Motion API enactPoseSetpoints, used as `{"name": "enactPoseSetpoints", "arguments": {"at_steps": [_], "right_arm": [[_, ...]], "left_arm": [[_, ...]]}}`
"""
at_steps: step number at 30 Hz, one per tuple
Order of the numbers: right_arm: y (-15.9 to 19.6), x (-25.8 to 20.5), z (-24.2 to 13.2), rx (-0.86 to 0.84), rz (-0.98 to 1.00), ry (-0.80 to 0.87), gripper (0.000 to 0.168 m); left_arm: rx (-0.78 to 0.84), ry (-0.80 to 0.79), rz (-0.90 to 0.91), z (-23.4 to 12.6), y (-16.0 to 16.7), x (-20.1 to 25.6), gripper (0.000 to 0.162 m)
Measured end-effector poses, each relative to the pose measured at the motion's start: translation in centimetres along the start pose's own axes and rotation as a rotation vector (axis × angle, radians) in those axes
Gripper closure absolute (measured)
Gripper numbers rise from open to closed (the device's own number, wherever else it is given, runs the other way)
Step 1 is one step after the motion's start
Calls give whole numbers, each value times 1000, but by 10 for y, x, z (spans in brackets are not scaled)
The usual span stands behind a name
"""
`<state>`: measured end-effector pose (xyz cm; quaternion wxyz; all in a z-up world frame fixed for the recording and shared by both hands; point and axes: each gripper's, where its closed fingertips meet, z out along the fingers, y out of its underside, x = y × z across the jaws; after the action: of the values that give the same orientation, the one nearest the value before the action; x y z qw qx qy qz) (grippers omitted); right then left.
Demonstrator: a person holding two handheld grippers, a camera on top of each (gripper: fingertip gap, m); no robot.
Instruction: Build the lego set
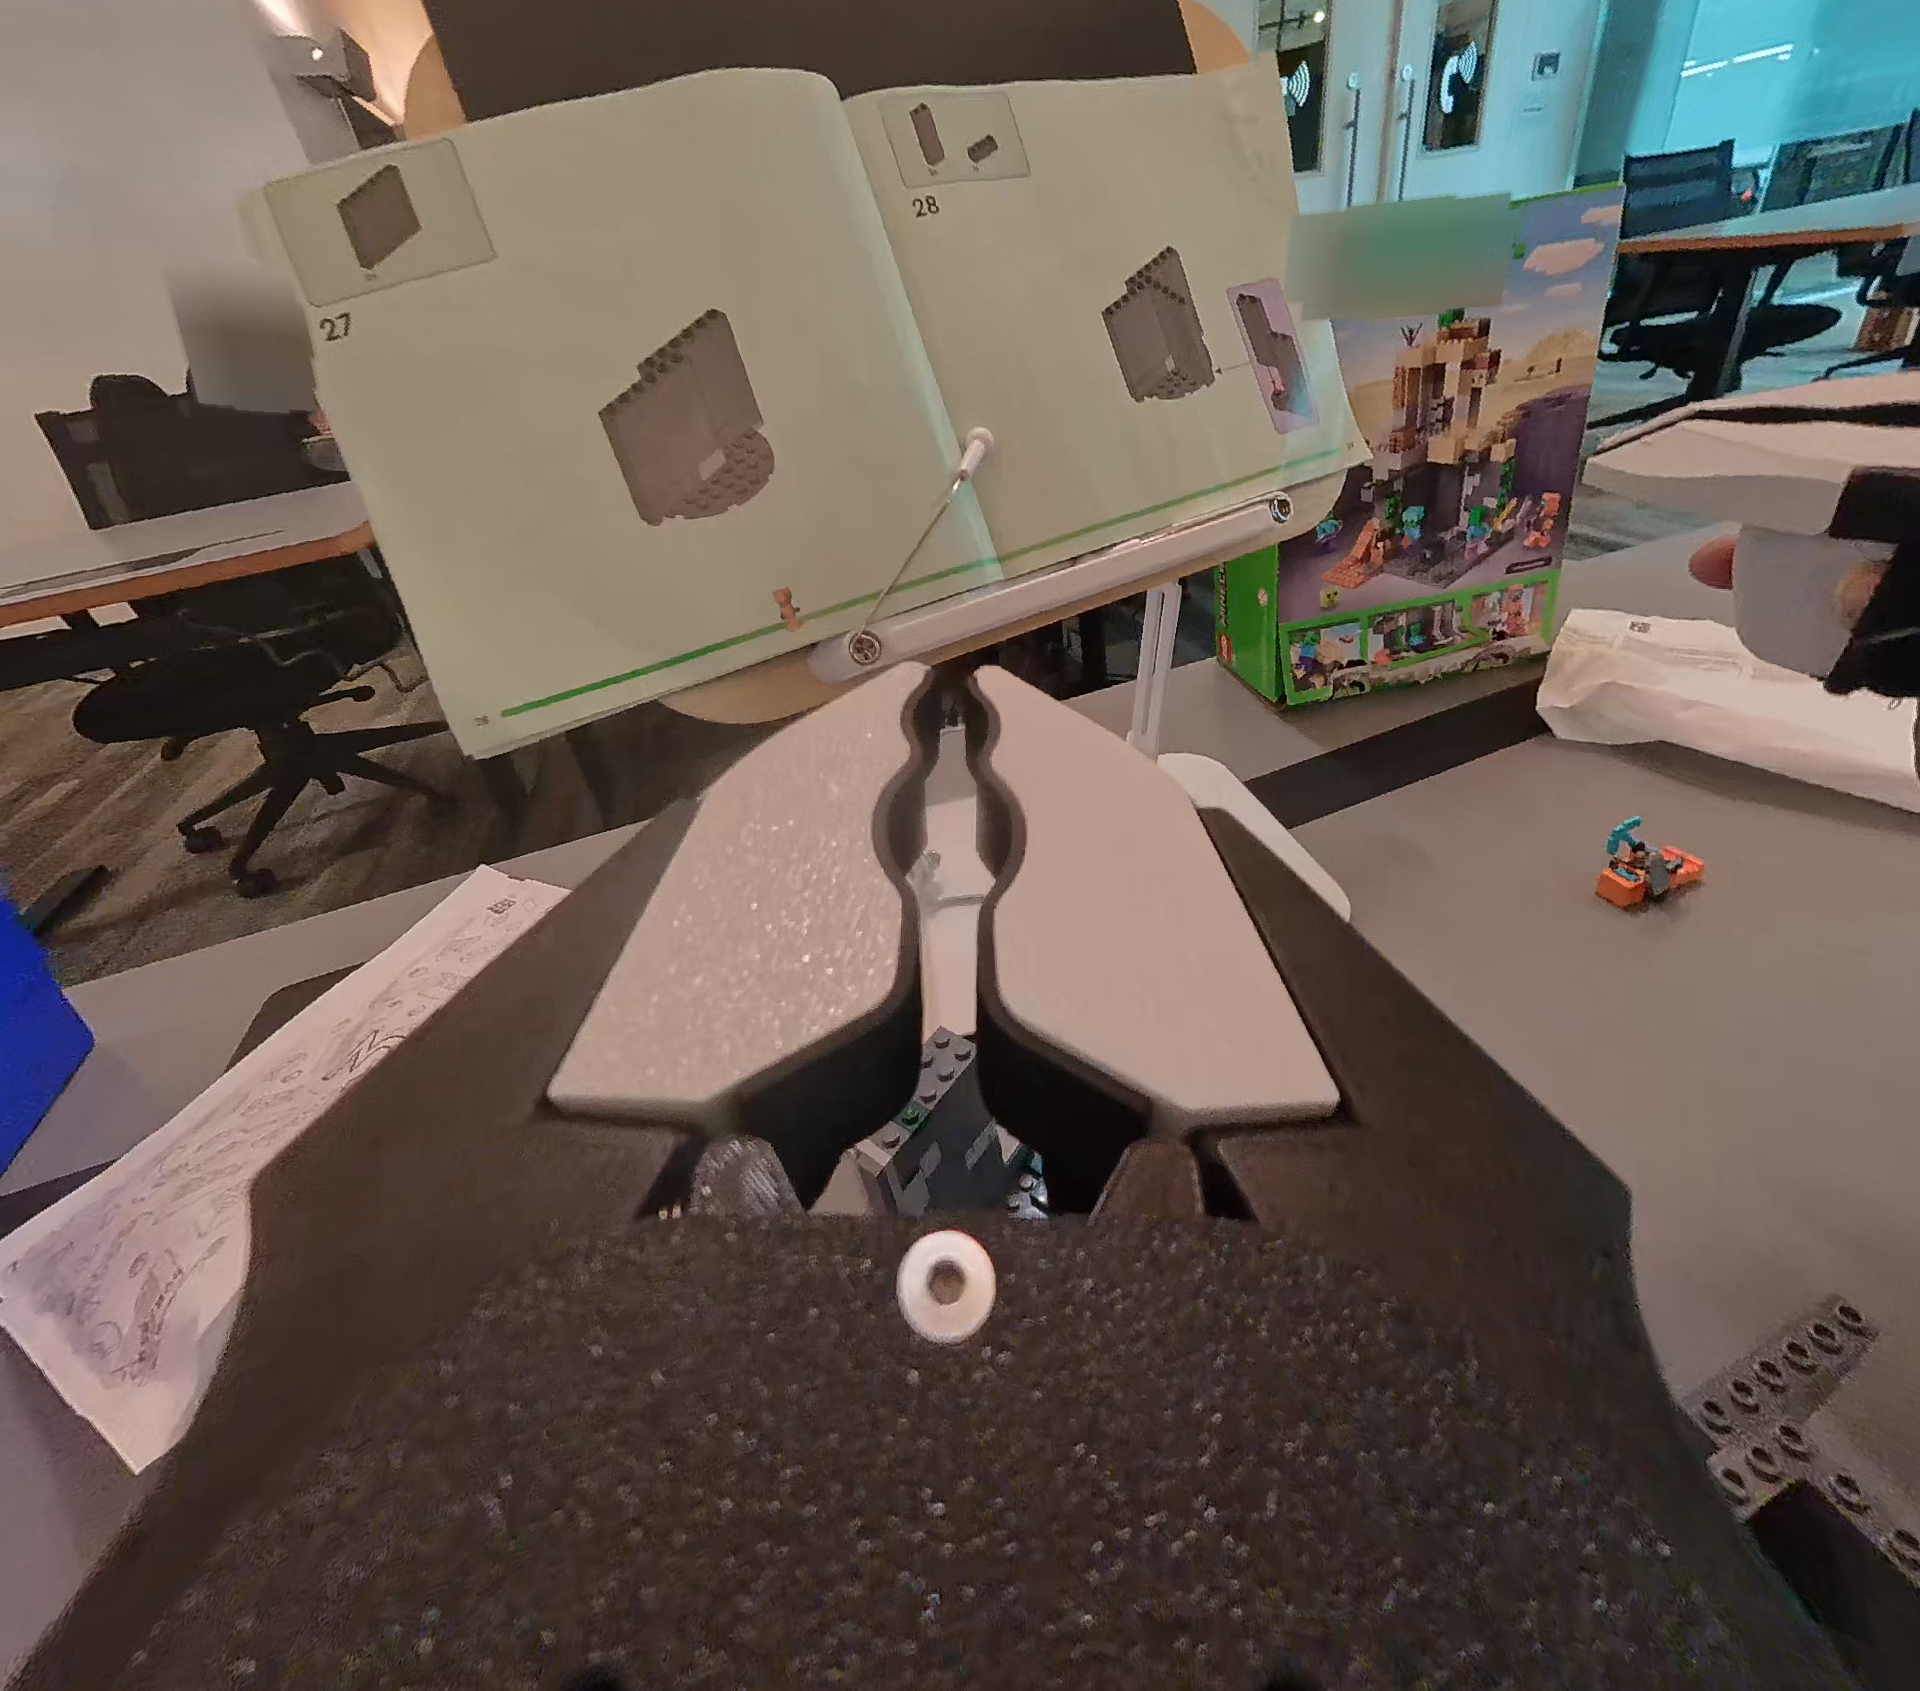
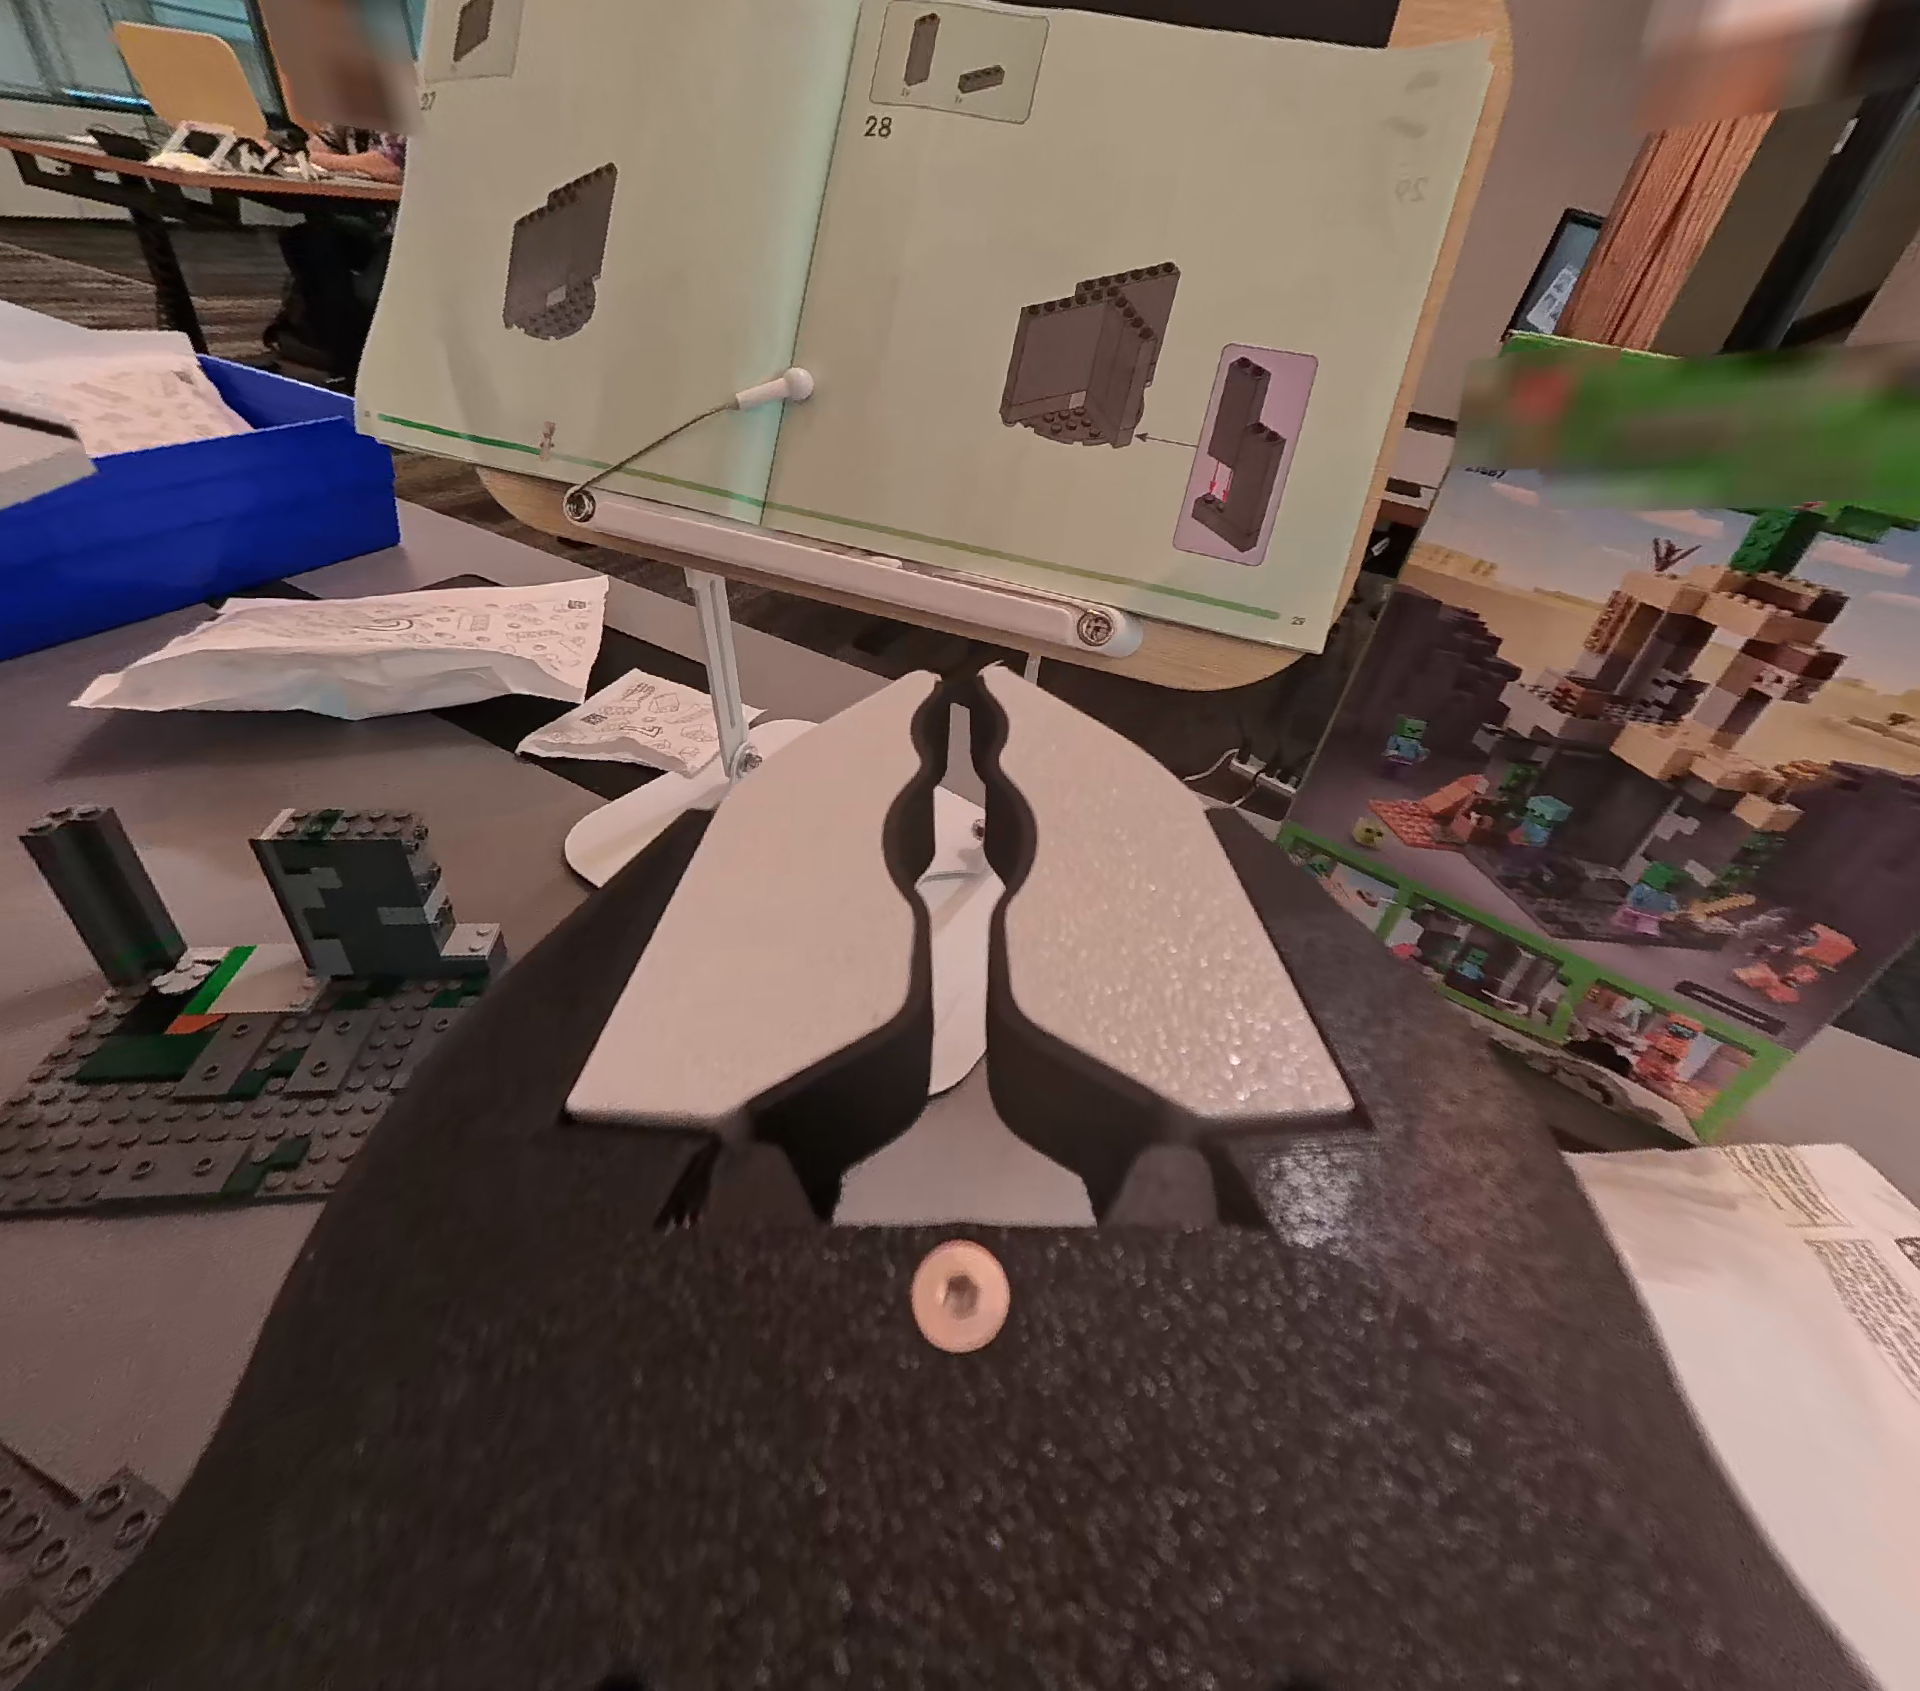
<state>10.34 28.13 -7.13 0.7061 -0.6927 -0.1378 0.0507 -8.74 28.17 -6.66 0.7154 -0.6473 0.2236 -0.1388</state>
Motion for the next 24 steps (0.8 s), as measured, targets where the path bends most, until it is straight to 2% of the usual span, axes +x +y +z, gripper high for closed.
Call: {"name": "enactPoseSetpoints", "arguments": {"at_steps": [12,17,21,24], "right_arm": [[1,-1,0,-11,20,-36,166],[4,-1,2,-25,14,-41,164],[3,25,13,-37,-16,25,156],[3,52,37,-66,7,48,151]], "left_arm": [[-65,52,15,8,21,17,156],[-67,39,28,9,18,10,153],[-51,6,4,9,12,-6,153],[-47,-13,-13,7,12,-17,153]]}}
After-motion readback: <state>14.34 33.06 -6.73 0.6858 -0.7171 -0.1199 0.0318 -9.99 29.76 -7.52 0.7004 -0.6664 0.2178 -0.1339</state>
